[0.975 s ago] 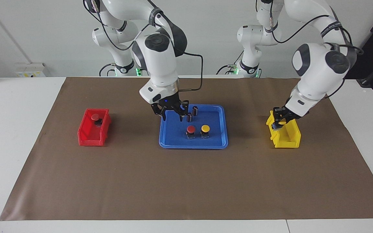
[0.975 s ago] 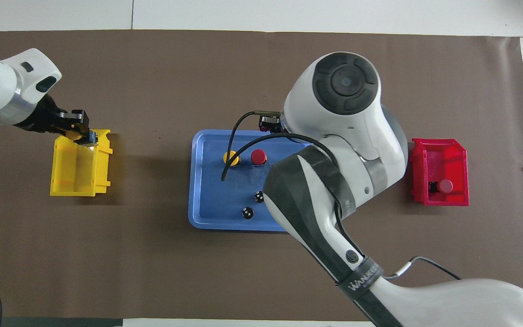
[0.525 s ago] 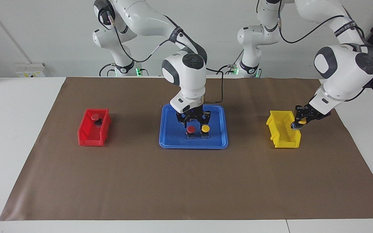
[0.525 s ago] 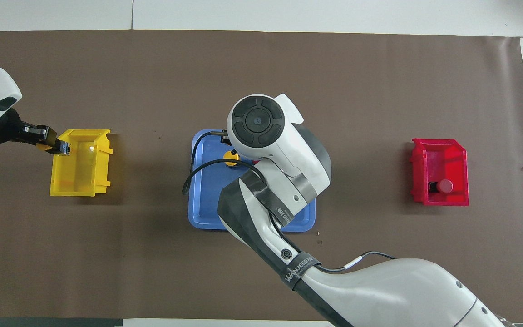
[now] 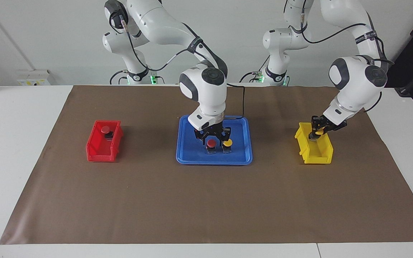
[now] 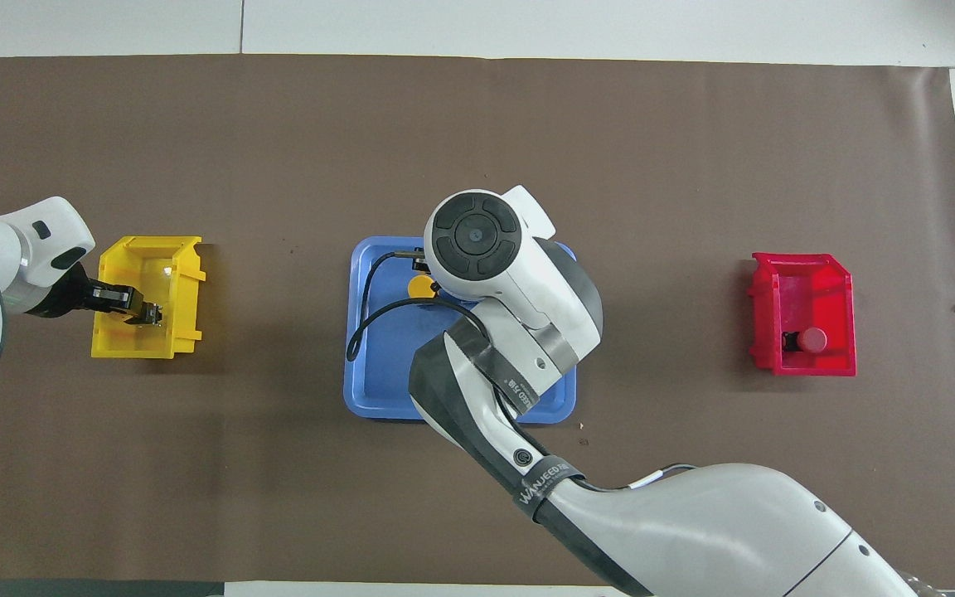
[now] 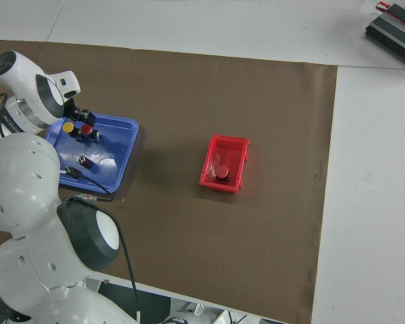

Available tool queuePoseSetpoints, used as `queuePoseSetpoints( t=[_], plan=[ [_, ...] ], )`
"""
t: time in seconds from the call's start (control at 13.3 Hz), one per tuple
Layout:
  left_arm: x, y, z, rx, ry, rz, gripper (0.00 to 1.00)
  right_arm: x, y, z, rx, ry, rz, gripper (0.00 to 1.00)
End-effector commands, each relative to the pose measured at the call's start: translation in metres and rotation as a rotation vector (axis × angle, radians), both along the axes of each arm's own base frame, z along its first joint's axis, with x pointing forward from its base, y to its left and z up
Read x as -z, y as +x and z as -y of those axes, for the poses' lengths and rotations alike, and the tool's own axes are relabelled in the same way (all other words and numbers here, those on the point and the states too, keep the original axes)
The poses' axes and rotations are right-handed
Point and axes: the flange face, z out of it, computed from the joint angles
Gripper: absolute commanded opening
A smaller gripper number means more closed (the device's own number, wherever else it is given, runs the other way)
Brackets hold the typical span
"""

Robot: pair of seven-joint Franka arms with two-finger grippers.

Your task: Sort red and yellow buttons by color

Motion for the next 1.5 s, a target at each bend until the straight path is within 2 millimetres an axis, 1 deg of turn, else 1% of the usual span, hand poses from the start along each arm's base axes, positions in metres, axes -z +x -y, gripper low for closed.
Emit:
queuePoseSetpoints(
  t=[0.0, 0.07, 0.22, 0.45, 0.53, 0.6, 0.67, 0.75, 0.82, 0.9, 0.97, 1.05, 1.12, 1.2, 1.27, 1.35, 1.43],
  plan=[
    [0.01, -0.012, 0.001, 0.014, 0.016, 0.033, 0.05, 0.001, -0.009, 0.006, -0.016, -0.011, 0.014, 0.69],
    [0.012, -0.011, 0.001, 0.015, 0.016, 0.037, 0.1, 0.003, -0.009, 0.007, -0.018, -0.008, 0.019, 0.68],
    [0.013, -0.01, -0.001, 0.012, 0.016, 0.034, 0.39, 0.01, -0.013, 0.007, -0.022, 0.001, 0.028, 0.67],
    [0.011, -0.01, 0.002, 0.005, 0.017, 0.016, 0.52, 0.011, -0.016, 0.008, -0.025, 0.004, 0.031, 0.63],
    [0.009, -0.009, 0.003, 0.008, 0.017, 0.016, 0.55, 0.014, -0.017, 0.009, -0.025, 0.001, 0.027, 0.58],
    [0.008, -0.009, 0.003, 0.009, 0.017, 0.008, 0.57, 0.014, -0.017, 0.009, -0.025, 0.001, 0.027, 0.49],
    [-0.002, -0.006, 0.003, 0.011, 0.016, 0.007, 0.61, 0.014, -0.017, 0.009, -0.025, 0.0, 0.026, 0.38],
    [-0.015, -0.002, 0.004, 0.012, 0.016, -0.018, 0.61, 0.012, -0.016, 0.008, -0.026, 0.001, 0.028, 0.29],
    [-0.029, 0.002, 0.004, 0.013, 0.015, -0.033, 0.61, 0.008, -0.014, 0.008, -0.026, 0.0, 0.028, 0.24],
    [-0.045, 0.002, 0.004, 0.012, 0.015, -0.042, 0.61, -0.001, -0.009, 0.008, -0.023, 0.002, 0.034, 0.23],
    [-0.066, 0.003, 0.004, 0.015, 0.014, -0.05, 0.64, -0.011, -0.004, 0.012, -0.02, -0.008, 0.027, 0.23],
    [-0.097, 0.005, 0.006, 0.018, 0.013, -0.05, 0.77, -0.028, 0.004, 0.017, -0.03, -0.017, 0.025, 0.23],
    [-0.124, 0.006, 0.007, 0.025, 0.012, -0.053, 0.89, -0.049, 0.012, 0.038, -0.044, -0.034, 0.012, 0.23],
    [-0.156, 0.005, 0.011, 0.038, 0.015, -0.056, 1.0, -0.075, 0.017, 0.066, -0.072, -0.043, 0.009, 0.23],
    [-0.188, 0.003, 0.014, 0.051, 0.028, -0.038, 1.0, -0.103, 0.018, 0.098, -0.102, -0.056, 0.003, 0.23],
    [-0.213, 0.001, 0.017, 0.067, 0.054, -0.025, 1.0, -0.123, 0.015, 0.137, -0.124, -0.081, -0.023, 0.23],
    [-0.238, -0.003, 0.016, 0.069, 0.069, -0.02, 1.0, -0.138, 0.009, 0.178, -0.141, -0.097, -0.039, 0.23]
  ],
)
